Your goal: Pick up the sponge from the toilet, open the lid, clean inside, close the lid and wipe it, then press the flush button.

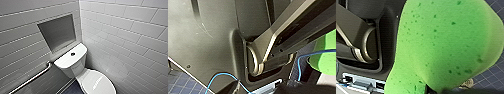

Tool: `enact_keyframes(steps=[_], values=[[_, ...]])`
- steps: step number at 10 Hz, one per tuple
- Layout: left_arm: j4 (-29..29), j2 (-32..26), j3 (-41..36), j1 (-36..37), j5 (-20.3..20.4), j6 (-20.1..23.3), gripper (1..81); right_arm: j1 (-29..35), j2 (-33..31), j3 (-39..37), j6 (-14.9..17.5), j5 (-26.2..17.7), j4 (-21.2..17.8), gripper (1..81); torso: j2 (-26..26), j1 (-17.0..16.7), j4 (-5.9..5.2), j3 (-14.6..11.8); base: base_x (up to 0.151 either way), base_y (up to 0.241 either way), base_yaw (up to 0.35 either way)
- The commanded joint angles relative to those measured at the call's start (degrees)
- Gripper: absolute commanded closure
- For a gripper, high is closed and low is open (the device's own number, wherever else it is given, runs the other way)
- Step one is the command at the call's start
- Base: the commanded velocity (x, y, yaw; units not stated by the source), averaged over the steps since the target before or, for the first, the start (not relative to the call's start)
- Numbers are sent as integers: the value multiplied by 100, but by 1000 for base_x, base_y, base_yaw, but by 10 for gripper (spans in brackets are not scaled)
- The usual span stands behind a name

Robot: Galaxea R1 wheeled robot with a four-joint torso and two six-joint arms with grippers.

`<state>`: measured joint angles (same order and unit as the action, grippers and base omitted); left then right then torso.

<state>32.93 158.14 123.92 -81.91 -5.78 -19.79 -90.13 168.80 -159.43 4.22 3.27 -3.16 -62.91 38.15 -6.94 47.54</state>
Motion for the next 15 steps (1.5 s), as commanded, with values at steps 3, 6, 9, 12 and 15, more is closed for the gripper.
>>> enact_keyframes(steps=[3, 6, 9, 12, 15], values=[[-23, 175, 335, 21, -336, -8, 10, 34, 51, 106, 501, -335, -730, 811, 575, -369, 0, -718, 0, 0, 0], [-14, 184, 335, 21, -336, -8, 10, 34, 60, 141, 501, -335, -721, 811, 846, -550, 0, -583, 0, 0, 0], [-14, 201, 335, 12, -336, 1, 10, 86, 77, 141, 501, -353, -704, 811, 1318, -857, 0, -793, 0, 0, 0], [-14, 307, 493, 12, -336, 10, 10, 95, 200, 36, 510, -423, -686, 811, 1934, -1257, 0, -806, 0, 0, 0], [-6, 490, 834, 12, -336, 19, 10, 104, 191, 53, 483, -406, -704, 811, 2494, -1611, 0, -1420, 0, 0, 0]])
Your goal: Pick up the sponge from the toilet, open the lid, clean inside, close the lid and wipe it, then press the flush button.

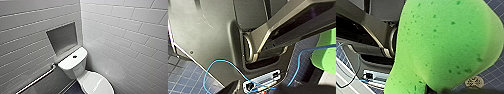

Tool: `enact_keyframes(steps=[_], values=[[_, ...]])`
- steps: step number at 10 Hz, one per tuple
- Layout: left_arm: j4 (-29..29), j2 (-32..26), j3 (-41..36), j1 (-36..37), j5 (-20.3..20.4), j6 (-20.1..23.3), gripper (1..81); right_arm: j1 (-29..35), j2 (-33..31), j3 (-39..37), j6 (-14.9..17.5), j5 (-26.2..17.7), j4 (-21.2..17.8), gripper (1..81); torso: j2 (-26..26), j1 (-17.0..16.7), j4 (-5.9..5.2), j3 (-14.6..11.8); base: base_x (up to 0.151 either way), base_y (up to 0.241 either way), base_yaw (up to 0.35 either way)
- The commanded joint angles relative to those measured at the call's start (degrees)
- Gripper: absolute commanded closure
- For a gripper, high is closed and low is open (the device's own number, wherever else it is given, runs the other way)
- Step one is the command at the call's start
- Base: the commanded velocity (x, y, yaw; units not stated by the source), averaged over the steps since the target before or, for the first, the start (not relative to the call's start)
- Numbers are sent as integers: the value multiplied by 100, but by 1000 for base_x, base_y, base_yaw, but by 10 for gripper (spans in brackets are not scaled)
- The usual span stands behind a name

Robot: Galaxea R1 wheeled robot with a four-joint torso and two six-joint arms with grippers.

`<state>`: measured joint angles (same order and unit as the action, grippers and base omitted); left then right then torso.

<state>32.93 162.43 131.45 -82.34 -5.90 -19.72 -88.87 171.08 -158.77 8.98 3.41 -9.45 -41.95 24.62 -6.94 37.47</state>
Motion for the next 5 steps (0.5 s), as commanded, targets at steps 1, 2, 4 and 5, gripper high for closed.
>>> enact_keyframes(steps=[1, 2, 4, 5], values=[[3, 141, 188, 47, -324, 21, 10, -12, -28, -4, 7, -420, -84, 811, 549, -354, 0, -537, 0, 0, 0], [-14, 220, 373, 55, -324, 21, 10, -4, -19, 5, 7, -420, -75, 811, 713, -461, 0, -456, 0, 0, 0], [-14, 422, 758, 29, -324, 21, 10, 5, -1, 5, 16, -429, -75, 811, 1034, -677, 0, -411, 0, 0, 0], [-23, 484, 855, 29, -324, 21, 10, 5, 42, 5, 16, -438, -66, 811, 1198, -778, 0, -461, 0, 0, 0]])
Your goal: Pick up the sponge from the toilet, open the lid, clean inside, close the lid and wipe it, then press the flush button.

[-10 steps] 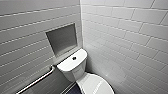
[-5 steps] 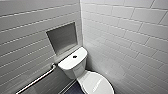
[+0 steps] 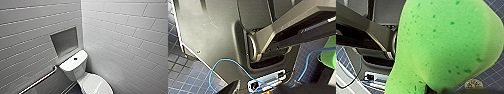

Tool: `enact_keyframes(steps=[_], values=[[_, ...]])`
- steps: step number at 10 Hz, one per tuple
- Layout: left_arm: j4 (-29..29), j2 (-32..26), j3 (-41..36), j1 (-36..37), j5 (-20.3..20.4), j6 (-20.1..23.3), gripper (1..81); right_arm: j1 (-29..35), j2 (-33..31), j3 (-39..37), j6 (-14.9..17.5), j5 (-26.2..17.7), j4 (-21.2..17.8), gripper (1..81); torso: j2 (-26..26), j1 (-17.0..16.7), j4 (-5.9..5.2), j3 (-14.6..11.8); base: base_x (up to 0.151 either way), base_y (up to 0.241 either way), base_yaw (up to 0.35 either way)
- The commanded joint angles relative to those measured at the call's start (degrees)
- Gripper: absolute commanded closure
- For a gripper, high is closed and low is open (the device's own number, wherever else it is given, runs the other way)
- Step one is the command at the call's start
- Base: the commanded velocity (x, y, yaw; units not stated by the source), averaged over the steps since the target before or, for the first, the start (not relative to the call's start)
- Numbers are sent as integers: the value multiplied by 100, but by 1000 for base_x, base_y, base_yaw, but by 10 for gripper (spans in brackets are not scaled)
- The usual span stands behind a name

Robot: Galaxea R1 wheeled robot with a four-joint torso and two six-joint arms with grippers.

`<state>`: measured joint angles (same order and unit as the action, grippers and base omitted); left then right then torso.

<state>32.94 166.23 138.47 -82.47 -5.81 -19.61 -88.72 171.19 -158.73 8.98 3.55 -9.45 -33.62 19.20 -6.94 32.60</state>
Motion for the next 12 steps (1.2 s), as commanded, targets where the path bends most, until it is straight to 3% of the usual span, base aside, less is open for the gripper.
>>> enact_keyframes(steps=[1, 2, 3, 4, 5, 8, 9, 10, 12], values=[[-24, 121, 163, 42, -333, 10, 10, -28, 58, 1, 16, -451, -66, 811, 564, -365, 0, 0, 0, 0, 0], [-16, 121, 163, 42, -333, 10, 10, -28, 67, 1, 16, -443, -66, 811, 748, -485, 0, -4, 0, 0, 0], [-16, 121, 163, 42, -333, 10, 10, -28, 67, 1, 16, -434, -66, 811, 955, -618, 0, -524, 0, 0, 0], [-24, 130, 163, 42, -333, 10, 10, -28, 67, -16, 16, -434, -66, 811, 548, -352, 0, -618, 0, 0, 0], [-24, 130, 163, 42, -333, 2, 10, -28, 67, -25, 16, -434, -66, 811, 599, -385, 0, -684, 0, 0, 0], [-24, 165, 224, 51, -341, -25, 10, -10, 67, -25, 24, -434, -66, 811, 673, -437, 0, -1266, 0, 0, 0], [-24, 182, 303, 51, -341, -25, 10, -10, 67, -34, 24, -443, -66, 811, 673, -442, 0, -896, 0, 0, 0], [-24, 236, 400, 51, -341, -25, 10, -10, 58, -34, 33, -443, -57, 811, 673, -446, 0, -1093, 0, 0, 0], [-24, 359, 620, 51, -341, -25, 10, 8, 67, 1, 33, -451, -57, 811, 671, -453, 0, -1235, 0, 0, 0]])
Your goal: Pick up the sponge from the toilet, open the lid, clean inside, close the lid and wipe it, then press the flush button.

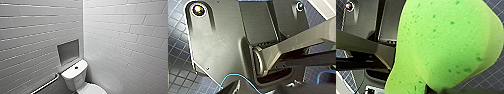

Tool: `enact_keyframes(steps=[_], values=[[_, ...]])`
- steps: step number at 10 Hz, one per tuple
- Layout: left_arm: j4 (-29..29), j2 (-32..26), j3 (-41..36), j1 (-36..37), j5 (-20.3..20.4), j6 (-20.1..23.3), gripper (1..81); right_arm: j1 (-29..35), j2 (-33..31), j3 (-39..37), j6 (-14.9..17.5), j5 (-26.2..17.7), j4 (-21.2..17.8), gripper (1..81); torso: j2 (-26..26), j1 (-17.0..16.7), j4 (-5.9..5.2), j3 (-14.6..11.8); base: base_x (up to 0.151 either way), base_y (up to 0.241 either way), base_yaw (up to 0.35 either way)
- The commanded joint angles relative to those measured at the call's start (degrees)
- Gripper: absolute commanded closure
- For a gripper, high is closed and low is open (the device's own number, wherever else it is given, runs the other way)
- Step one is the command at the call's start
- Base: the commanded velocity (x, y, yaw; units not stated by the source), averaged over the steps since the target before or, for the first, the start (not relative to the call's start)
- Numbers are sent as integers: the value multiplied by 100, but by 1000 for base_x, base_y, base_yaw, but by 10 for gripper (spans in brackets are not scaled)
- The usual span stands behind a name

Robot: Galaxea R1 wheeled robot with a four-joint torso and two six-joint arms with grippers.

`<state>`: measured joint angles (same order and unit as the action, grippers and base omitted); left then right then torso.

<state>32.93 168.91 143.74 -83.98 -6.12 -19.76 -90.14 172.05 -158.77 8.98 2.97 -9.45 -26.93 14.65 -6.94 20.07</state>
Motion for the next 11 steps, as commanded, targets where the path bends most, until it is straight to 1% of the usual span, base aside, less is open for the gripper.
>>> enact_keyframes(steps=[1, 3, 7, 11], values=[[-14, 161, 207, 202, -311, -10, 10, 149, -1, 5, 51, -420, -48, 811, 0, 2, 0, -2, 0, 0, 0], [-23, 231, 374, 202, -302, -1, 10, 131, 60, 5, 33, -420, -57, 811, 0, 0, 0, 5, 0, 0, 0], [-23, 231, 392, 202, -302, -1, 10, 96, 87, 5, 59, -420, -57, 811, 0, 0, 0, 5, 0, 0, 0], [-32, 213, 383, 202, -302, -1, 10, 88, 87, -21, 33, -420, -57, 811, 0, -11, 0, 5, 76, 0, 0]])
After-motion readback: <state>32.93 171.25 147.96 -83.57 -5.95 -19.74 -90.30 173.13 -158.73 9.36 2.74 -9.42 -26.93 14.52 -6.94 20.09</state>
